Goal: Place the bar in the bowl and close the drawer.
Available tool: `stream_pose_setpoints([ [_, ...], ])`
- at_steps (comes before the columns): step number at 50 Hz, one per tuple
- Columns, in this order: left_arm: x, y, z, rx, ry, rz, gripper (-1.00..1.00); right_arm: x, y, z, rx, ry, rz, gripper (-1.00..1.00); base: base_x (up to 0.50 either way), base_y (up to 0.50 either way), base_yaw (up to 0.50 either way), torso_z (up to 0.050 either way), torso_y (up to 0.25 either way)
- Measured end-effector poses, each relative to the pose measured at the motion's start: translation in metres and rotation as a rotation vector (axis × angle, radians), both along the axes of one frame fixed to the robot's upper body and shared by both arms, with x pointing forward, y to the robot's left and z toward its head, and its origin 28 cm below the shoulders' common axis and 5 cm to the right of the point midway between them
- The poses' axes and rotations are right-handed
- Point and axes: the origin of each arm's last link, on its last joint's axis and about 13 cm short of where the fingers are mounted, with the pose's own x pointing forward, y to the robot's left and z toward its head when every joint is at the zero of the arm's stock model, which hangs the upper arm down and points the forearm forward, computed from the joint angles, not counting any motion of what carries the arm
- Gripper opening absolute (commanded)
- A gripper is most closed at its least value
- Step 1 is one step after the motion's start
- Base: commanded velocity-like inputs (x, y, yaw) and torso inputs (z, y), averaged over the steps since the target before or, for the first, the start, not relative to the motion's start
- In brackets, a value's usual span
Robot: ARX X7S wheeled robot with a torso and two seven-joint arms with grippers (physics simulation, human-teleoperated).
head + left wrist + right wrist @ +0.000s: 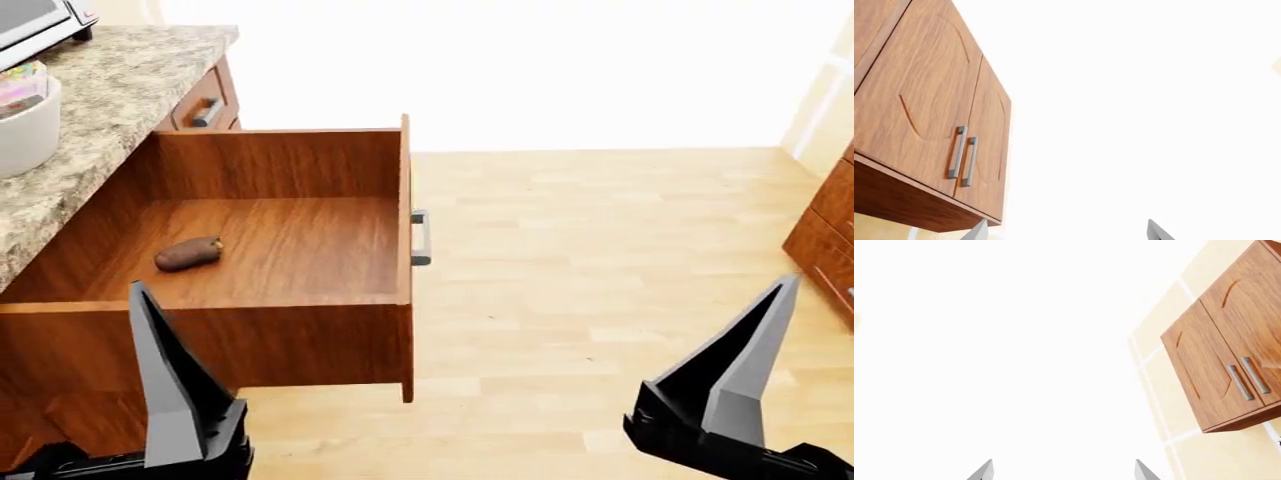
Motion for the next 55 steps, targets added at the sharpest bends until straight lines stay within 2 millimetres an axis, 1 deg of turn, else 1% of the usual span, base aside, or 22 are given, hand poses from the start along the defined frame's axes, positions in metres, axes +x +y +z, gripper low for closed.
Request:
stream_pose_setpoints([
  [29,0.0006,-0.0009,-0.0006,0.005,0.007,-0.016,1.0,0.0005,0.0005,0.0007,0.002,-0.001,0.002,1.0,0.18,-0.01,0.0,0.0,0.0],
  [44,0.0007,-0.0003,-0.0019,0.004,0.008,-0.012,1.0,0.0016,-0.0019,0.0001,0.074,0.015,0.004,1.0,0.0,0.0,0.0,0.0,0.0],
  [55,0.0002,-0.0001,-0.0019,0.003,0.008,-0.01,1.0,0.0012,-0.0029,0.0004,0.116,0.019,0.033,1.0,0.0,-0.12,0.0,0.0,0.0],
])
